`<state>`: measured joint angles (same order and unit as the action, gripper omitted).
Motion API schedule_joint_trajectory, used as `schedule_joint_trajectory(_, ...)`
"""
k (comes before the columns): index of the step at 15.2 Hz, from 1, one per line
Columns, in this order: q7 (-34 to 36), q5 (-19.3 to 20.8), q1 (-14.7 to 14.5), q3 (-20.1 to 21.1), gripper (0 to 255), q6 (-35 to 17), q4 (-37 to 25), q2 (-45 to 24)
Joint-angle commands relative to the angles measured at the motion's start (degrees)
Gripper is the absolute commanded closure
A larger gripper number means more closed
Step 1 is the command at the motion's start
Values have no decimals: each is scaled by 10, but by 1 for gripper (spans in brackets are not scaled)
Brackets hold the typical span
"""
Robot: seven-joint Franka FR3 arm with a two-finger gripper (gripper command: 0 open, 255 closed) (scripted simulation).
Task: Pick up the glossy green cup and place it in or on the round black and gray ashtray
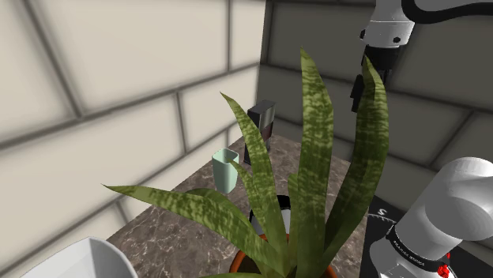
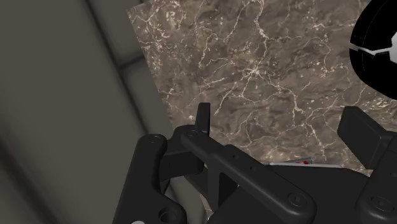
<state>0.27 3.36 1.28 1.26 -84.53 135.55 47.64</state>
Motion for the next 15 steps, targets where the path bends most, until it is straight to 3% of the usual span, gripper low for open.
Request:
schedule_joint_trajectory(1, 0, 0, 0, 0, 0, 0, 0, 0)
schedule_joint_trajectory(8, 98, -60, -15, 68, 0, -111, 39, -51)
schedule_joint_trajectory(15, 192, -99, -23, 138, 0, -228, 38, -144)
